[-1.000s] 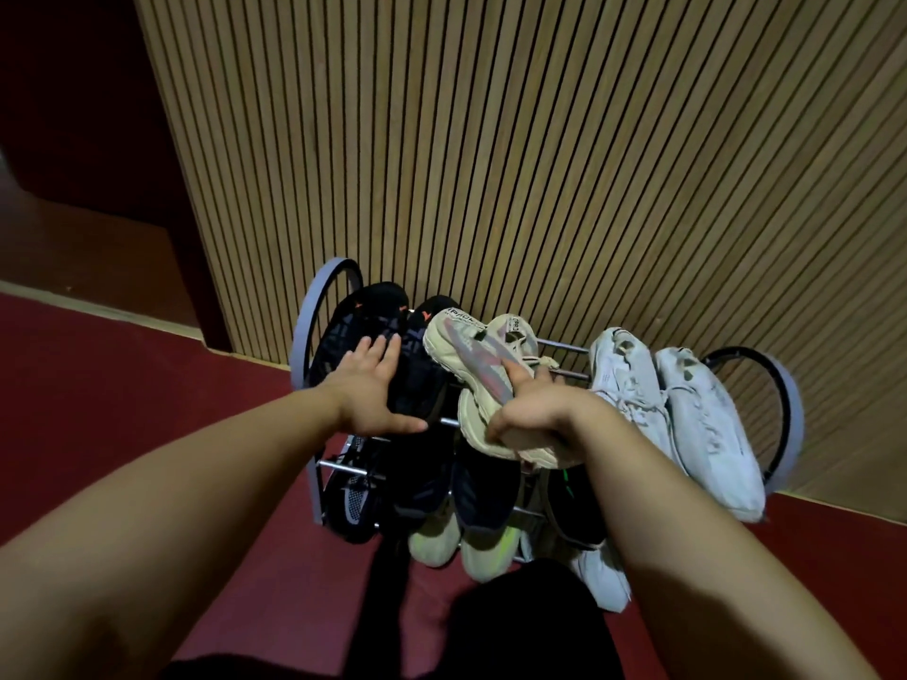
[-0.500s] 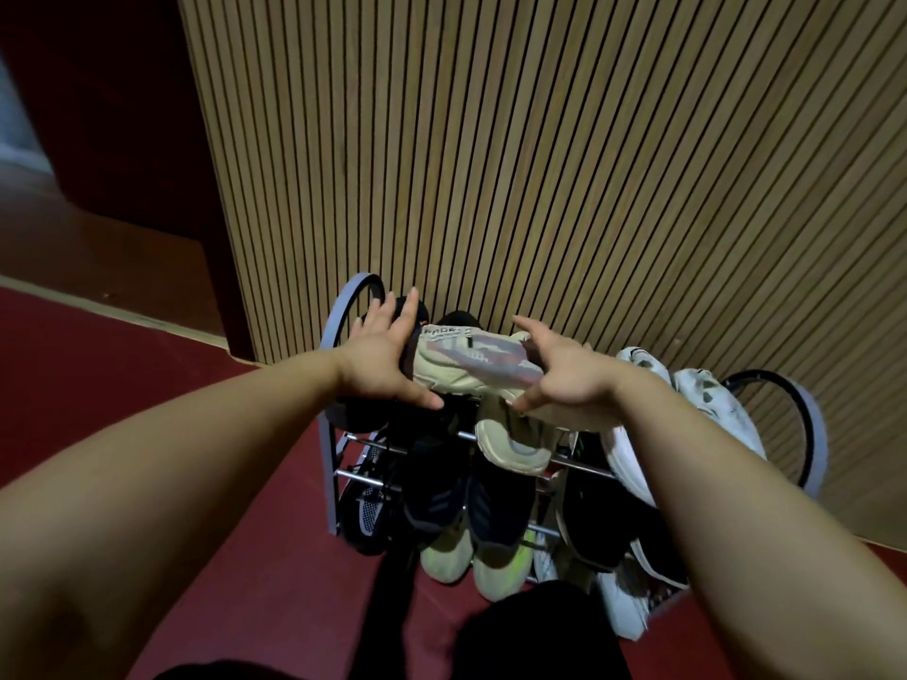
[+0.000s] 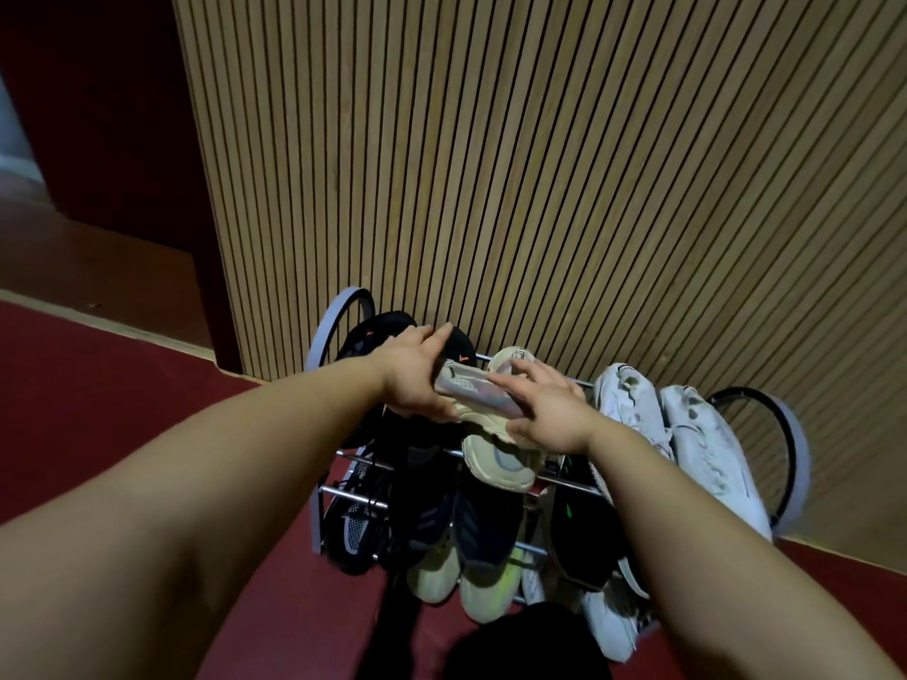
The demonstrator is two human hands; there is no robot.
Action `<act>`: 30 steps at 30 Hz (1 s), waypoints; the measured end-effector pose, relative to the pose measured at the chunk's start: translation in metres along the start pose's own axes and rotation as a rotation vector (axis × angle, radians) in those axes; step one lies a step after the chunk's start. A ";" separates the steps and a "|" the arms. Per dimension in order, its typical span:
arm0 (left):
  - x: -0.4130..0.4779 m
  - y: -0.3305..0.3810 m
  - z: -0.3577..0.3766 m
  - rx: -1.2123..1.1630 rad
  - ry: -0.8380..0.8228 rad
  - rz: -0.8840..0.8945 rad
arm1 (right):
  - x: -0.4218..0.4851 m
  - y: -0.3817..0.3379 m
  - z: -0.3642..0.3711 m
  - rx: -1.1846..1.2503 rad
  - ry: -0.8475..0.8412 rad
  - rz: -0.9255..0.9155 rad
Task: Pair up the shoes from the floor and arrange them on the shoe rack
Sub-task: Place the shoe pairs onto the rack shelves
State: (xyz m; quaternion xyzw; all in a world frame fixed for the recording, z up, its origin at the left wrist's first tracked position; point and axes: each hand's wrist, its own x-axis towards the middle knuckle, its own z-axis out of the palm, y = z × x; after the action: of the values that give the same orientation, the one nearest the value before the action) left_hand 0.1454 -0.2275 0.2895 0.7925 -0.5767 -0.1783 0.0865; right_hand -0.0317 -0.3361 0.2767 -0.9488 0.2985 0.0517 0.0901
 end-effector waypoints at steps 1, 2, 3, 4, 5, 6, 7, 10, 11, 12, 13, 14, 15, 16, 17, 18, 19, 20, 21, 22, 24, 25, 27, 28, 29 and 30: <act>0.005 0.002 -0.001 0.003 -0.054 0.015 | -0.004 0.004 -0.001 0.027 0.032 0.029; 0.009 0.005 -0.002 0.044 -0.110 0.026 | -0.009 0.008 -0.002 0.051 0.060 0.062; 0.012 0.005 -0.001 0.112 -0.153 0.036 | -0.013 0.014 -0.003 0.070 0.079 0.100; 0.014 0.006 -0.001 0.189 -0.172 0.046 | -0.018 0.020 -0.003 0.083 0.089 0.137; 0.014 0.005 0.000 0.264 -0.161 0.059 | -0.021 0.026 -0.002 0.092 0.094 0.173; 0.012 0.005 0.001 0.330 -0.117 0.079 | -0.024 0.033 -0.001 0.100 0.099 0.207; 0.010 0.003 0.001 0.375 -0.050 0.105 | -0.026 0.039 0.001 0.117 0.105 0.240; -0.001 -0.006 0.003 0.348 0.140 0.146 | -0.027 0.045 0.005 0.223 0.154 0.344; -0.004 -0.010 0.005 0.307 0.196 0.124 | -0.025 0.043 0.005 0.263 0.197 0.380; -0.009 -0.015 0.007 0.252 0.256 0.080 | -0.024 0.039 0.006 0.304 0.256 0.420; -0.013 -0.020 0.009 0.189 0.322 0.017 | -0.021 0.033 0.007 0.349 0.320 0.460; -0.017 -0.024 0.012 0.134 0.393 -0.060 | -0.018 0.026 0.009 0.396 0.366 0.495; -0.020 -0.027 0.016 0.100 0.452 -0.145 | -0.015 0.018 0.011 0.446 0.375 0.520; -0.023 -0.028 0.019 0.089 0.471 -0.231 | -0.012 0.009 0.015 0.492 0.342 0.534; -0.025 -0.026 0.023 0.097 0.437 -0.307 | -0.009 0.000 0.020 0.520 0.269 0.540; -0.025 -0.023 0.027 0.126 0.367 -0.365 | -0.007 -0.009 0.026 0.524 0.169 0.538; -0.024 -0.019 0.031 0.168 0.300 -0.397 | -0.006 -0.018 0.033 0.512 0.063 0.531; -0.022 -0.014 0.035 0.215 0.264 -0.402 | -0.005 -0.027 0.039 0.488 -0.025 0.526; -0.019 -0.010 0.037 0.253 0.249 -0.380 | -0.004 -0.032 0.046 0.455 -0.081 0.526; -0.016 -0.007 0.036 0.279 0.233 -0.346 | -0.003 -0.035 0.051 0.415 -0.101 0.530; -0.012 -0.007 0.035 0.274 0.168 -0.289 | -0.002 -0.033 0.057 0.369 -0.086 0.540; -0.011 -0.010 0.033 0.232 0.132 -0.275 | -0.002 -0.030 0.057 0.367 -0.077 0.532; -0.011 -0.020 0.032 0.134 0.085 -0.245 | -0.007 -0.013 0.051 0.358 -0.086 0.486; -0.012 -0.024 0.033 0.118 0.083 -0.224 | -0.012 -0.002 0.044 0.347 -0.112 0.456; -0.013 -0.027 0.034 0.118 0.090 -0.206 | -0.018 0.011 0.037 0.326 -0.155 0.430; -0.013 -0.027 0.035 0.121 0.099 -0.197 | -0.024 0.023 0.030 0.298 -0.213 0.416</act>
State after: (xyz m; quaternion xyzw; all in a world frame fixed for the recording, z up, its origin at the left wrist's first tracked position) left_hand 0.1527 -0.2038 0.2505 0.8569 -0.5010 -0.1113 0.0492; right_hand -0.0654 -0.3350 0.2483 -0.8325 0.4802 0.1241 0.2469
